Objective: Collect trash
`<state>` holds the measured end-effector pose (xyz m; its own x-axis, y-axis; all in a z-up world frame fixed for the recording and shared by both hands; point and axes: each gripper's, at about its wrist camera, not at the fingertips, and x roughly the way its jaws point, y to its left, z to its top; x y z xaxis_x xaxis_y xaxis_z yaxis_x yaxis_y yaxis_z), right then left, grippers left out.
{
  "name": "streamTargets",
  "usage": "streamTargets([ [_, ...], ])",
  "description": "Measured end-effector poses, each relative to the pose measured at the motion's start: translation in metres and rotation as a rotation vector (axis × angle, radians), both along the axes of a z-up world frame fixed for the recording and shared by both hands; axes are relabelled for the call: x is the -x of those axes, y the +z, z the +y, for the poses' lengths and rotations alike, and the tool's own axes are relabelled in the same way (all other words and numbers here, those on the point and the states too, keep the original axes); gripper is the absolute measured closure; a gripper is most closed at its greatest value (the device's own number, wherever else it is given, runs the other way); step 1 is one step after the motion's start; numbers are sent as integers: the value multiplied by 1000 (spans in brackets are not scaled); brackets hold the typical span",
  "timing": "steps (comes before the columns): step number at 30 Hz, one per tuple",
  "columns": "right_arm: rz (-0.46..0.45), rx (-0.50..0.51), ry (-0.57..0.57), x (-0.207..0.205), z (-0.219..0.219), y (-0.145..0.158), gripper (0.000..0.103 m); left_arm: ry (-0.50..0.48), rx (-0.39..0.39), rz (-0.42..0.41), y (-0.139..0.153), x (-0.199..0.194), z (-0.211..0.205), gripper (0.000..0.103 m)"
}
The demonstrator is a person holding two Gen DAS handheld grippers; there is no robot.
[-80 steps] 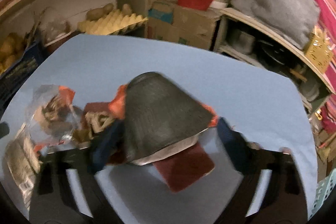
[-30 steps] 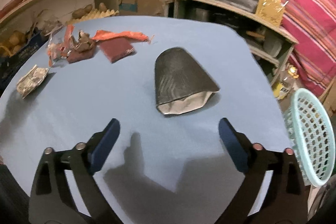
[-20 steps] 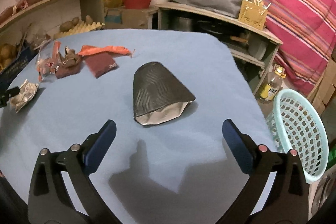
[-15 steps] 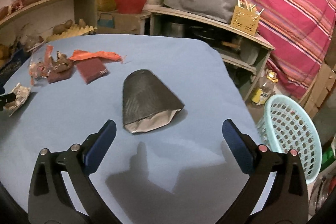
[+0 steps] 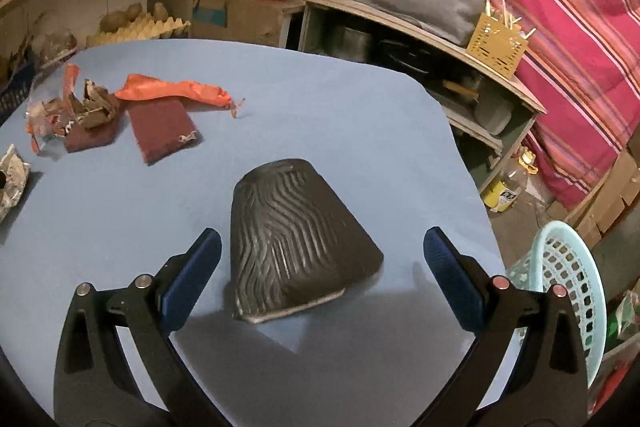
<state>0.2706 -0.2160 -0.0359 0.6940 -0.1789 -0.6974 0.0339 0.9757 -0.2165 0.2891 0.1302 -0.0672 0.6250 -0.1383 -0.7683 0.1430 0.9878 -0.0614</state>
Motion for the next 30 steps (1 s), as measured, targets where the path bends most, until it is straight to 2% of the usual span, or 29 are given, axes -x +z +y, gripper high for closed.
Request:
streamTargets([
  [1,2,0,5,-2,0,-1,5,-7,8,13,-2,-1,-1,43],
  [5,27,-3,24,-11,2,-4,5,-24,1,6,-1,-1,-5,57],
  [8,31,6,35,-13,4,-6,5,-33,3,0,1,-1,-8,84],
  [10,18,13,30,-12,4,-6,5,-34,17,-1,3,-1,-8,93],
  [13,24,-33,29,-11,-1,-7,5,-49,29,-11,8,1,-13,96],
  [15,29,-62,30,-9,-4,-8,7,-69,24,-27,12,4,-19,101],
  [16,32,-73,32,-9,-6,-8,11,-75,24,-31,14,4,-22,101],
  [17,36,-80,37,-8,-6,-8,21,-78,22,-36,14,5,-24,101],
  [18,49,-94,45,-8,-7,-9,27,-82,21,-43,16,7,-26,102],
  [22,37,-129,53,-4,-14,-7,31,-104,23,-60,23,10,-36,102],
  [26,31,-145,50,-1,-17,-4,33,-117,-7,-75,24,13,-46,100],
  [29,30,-150,52,2,-18,-3,33,-123,41,-49,24,14,-49,100],
  [30,30,-152,51,3,-18,-3,33,-131,52,-40,24,15,-52,96],
])
